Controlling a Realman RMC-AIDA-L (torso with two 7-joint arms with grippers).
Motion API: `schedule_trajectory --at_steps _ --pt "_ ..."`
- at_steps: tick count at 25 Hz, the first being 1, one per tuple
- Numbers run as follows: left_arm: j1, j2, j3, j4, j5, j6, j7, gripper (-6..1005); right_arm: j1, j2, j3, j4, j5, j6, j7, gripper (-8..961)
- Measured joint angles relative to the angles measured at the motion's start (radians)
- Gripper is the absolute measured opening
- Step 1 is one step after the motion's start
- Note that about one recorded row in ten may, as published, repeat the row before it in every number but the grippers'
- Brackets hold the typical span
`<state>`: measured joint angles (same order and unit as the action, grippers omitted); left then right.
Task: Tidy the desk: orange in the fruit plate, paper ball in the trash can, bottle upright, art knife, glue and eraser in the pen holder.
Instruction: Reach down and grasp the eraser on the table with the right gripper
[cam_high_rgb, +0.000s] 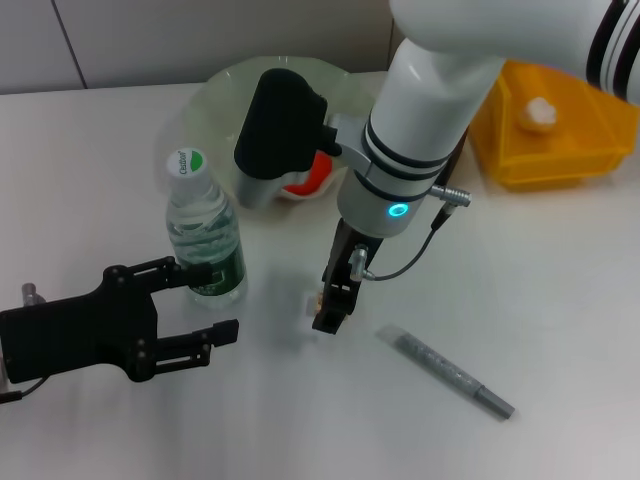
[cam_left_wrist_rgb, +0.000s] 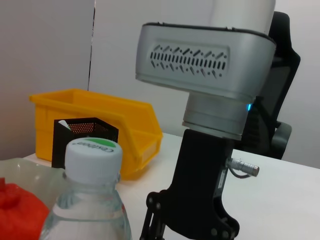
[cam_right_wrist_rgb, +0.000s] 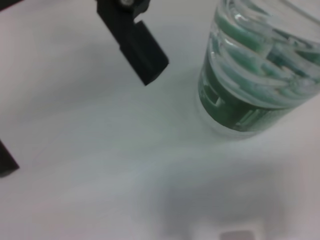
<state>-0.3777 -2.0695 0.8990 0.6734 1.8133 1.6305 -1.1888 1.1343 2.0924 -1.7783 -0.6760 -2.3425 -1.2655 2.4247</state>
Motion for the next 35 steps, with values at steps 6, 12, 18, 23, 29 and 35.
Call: schedule_trajectory --at_steps 6,12,18,23,29,35 --pt "-0.004 0.000 0.000 0.000 -0.002 -0.003 0.000 756 -0.001 0.000 -0.025 0.004 0.010 0.016 -0.002 634" --pt "-0.005 0.000 0.000 -0.004 -0.002 -0.006 -0.001 757 -0.002 0.000 -0.028 0.017 0.012 0.029 -0.003 632" --pt "-0.006 0.000 -0.002 -0.008 -0.002 -0.013 0.000 757 -0.002 0.000 -0.029 0.020 0.012 0.029 -0.003 454" --pt "-0.006 0.000 -0.002 -0.008 -0.002 -0.017 0.000 756 -0.001 0.000 -0.029 0.020 0.011 0.030 -0.007 421" --pt "-0.007 0.000 -0.002 -0.008 -0.002 -0.017 0.000 757 0.000 0.000 -0.029 0.038 0.012 0.042 -0.014 421" --pt "-0.009 0.000 -0.002 -0.008 -0.002 -0.020 0.000 757 0.001 0.000 -0.029 0.043 0.013 0.045 -0.017 422"
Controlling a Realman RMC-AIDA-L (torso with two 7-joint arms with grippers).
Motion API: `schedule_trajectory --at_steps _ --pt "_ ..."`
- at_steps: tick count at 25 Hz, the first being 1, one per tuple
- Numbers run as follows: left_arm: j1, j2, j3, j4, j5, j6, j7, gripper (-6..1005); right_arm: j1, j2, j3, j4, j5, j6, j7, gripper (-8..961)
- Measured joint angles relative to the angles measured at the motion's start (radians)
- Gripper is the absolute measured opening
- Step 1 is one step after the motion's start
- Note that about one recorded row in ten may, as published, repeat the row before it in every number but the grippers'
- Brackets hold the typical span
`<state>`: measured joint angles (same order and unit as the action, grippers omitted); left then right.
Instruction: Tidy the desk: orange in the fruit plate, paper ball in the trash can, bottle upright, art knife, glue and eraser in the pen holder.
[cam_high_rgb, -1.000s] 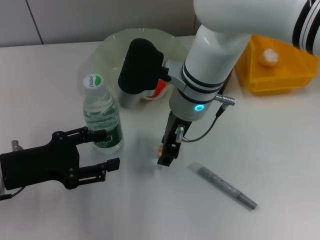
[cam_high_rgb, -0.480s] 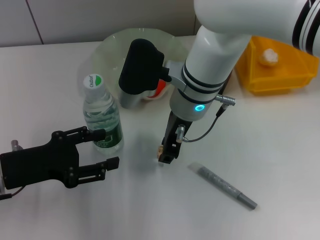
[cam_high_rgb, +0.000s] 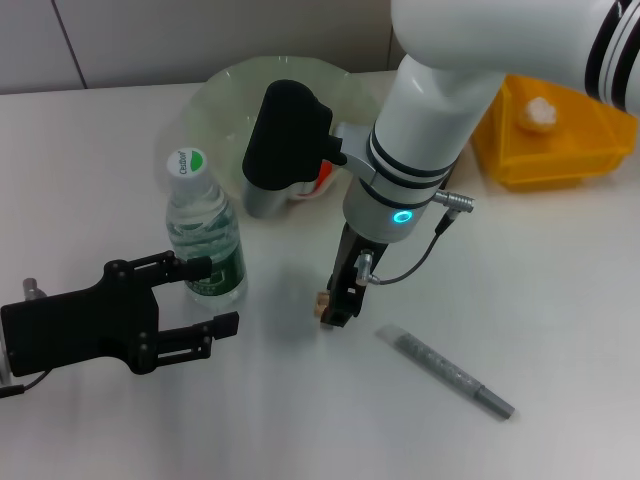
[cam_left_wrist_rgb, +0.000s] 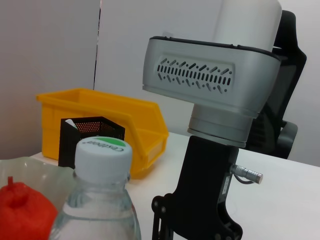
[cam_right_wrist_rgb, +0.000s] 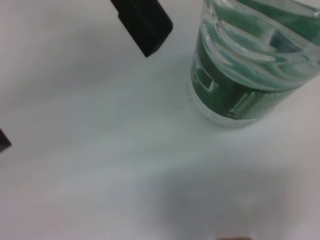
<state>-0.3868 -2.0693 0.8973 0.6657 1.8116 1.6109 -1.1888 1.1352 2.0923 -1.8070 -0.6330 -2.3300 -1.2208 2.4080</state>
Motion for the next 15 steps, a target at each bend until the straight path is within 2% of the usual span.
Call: schedule_trajectory --at_steps 6,12,15 --pt "-0.007 -0.002 0.001 -0.001 0.000 -0.001 -0.002 756 -0.001 0.000 0.000 0.002 0.003 0.006 -0.012 354" --pt "-0.009 -0.002 0.002 -0.002 0.000 -0.001 -0.002 757 -0.002 0.000 0.001 -0.004 0.003 0.003 -0.013 242" --pt "-0.009 -0.002 0.002 -0.003 -0.001 -0.001 -0.002 757 -0.003 -0.005 0.016 -0.031 -0.002 -0.018 -0.010 249"
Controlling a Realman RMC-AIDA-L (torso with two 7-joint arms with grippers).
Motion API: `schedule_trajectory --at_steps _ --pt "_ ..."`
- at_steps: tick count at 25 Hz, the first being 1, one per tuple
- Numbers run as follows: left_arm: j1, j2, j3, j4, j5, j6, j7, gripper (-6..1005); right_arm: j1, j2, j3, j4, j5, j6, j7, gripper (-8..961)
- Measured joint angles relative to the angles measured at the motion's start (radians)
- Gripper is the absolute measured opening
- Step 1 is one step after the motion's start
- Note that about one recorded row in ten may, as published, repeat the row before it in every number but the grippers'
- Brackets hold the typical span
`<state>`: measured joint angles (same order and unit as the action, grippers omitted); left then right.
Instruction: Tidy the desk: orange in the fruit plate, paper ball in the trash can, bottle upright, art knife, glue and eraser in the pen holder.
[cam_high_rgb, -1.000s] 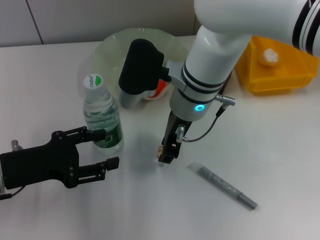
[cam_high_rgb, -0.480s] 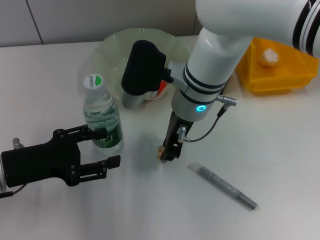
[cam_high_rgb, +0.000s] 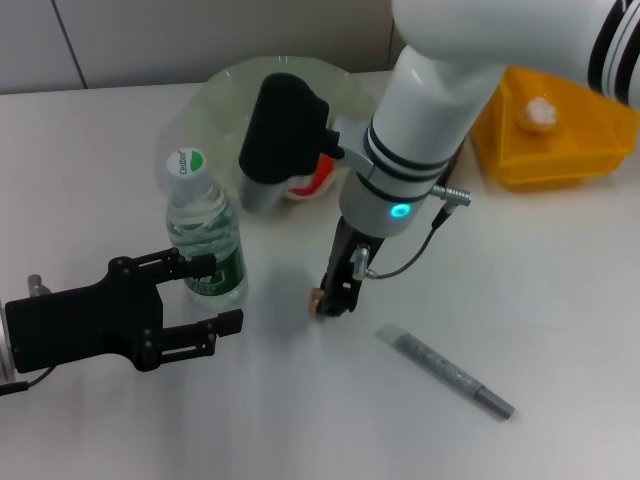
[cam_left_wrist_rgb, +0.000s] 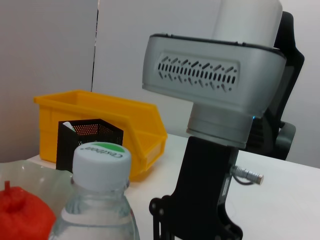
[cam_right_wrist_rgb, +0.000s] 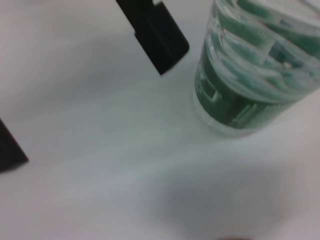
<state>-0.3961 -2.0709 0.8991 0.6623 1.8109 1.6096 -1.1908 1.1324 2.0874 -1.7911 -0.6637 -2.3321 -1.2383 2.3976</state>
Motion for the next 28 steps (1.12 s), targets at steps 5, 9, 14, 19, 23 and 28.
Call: schedule_trajectory --at_steps 5,9,14,19,23,28 --pt "0.001 0.000 0.000 0.000 -0.001 -0.001 0.001 757 -0.032 -0.006 0.139 -0.121 -0.112 -0.121 0.009 259" --pt "0.002 0.000 0.000 0.000 -0.001 -0.001 0.001 757 -0.098 -0.005 0.223 -0.295 -0.258 -0.211 0.054 268" --pt "0.004 0.001 -0.002 0.000 -0.001 -0.001 0.002 756 -0.169 -0.007 0.350 -0.510 -0.456 -0.296 0.079 279" --pt "-0.001 0.001 -0.001 0.000 -0.001 -0.001 0.002 756 -0.214 -0.010 0.464 -0.648 -0.534 -0.301 0.076 290" --pt "-0.005 0.000 0.000 0.000 -0.001 0.000 0.000 756 -0.228 -0.013 0.513 -0.676 -0.553 -0.268 0.043 299" --pt "-0.006 0.000 0.000 0.000 -0.001 0.002 -0.006 756 -0.231 -0.016 0.518 -0.623 -0.583 -0.194 0.020 310"
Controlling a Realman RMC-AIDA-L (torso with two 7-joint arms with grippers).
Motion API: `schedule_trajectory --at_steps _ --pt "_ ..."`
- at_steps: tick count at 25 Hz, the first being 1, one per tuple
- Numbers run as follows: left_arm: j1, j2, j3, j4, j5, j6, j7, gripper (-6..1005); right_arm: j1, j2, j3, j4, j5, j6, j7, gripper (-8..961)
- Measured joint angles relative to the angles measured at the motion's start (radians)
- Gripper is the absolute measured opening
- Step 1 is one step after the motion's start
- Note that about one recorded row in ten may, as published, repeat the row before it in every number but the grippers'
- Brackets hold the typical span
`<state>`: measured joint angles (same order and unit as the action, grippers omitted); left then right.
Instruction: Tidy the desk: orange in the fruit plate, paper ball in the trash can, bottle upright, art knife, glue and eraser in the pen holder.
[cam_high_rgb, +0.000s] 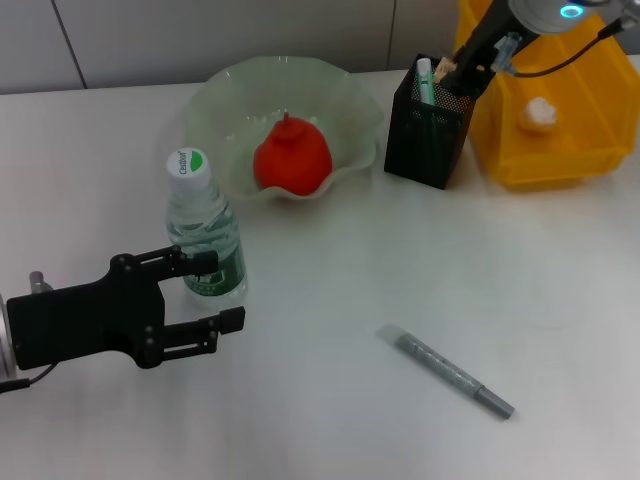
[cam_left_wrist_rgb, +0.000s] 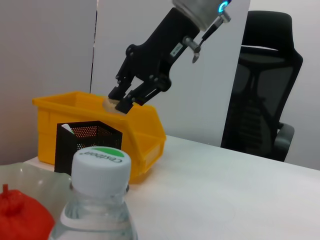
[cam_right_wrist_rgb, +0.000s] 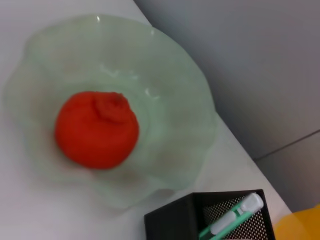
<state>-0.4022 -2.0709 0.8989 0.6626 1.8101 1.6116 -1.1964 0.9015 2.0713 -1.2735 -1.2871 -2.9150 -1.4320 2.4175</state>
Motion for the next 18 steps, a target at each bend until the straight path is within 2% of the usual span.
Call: schedule_trajectory --at_steps 13,18 --pt "0.003 0.000 0.000 -0.014 0.000 0.000 -0.001 756 -0.013 -0.003 0.035 0.119 0.015 0.193 -0.049 338" --pt "0.004 0.000 0.000 -0.014 0.000 0.004 -0.002 757 -0.001 -0.003 0.079 0.146 0.044 0.195 -0.082 349"
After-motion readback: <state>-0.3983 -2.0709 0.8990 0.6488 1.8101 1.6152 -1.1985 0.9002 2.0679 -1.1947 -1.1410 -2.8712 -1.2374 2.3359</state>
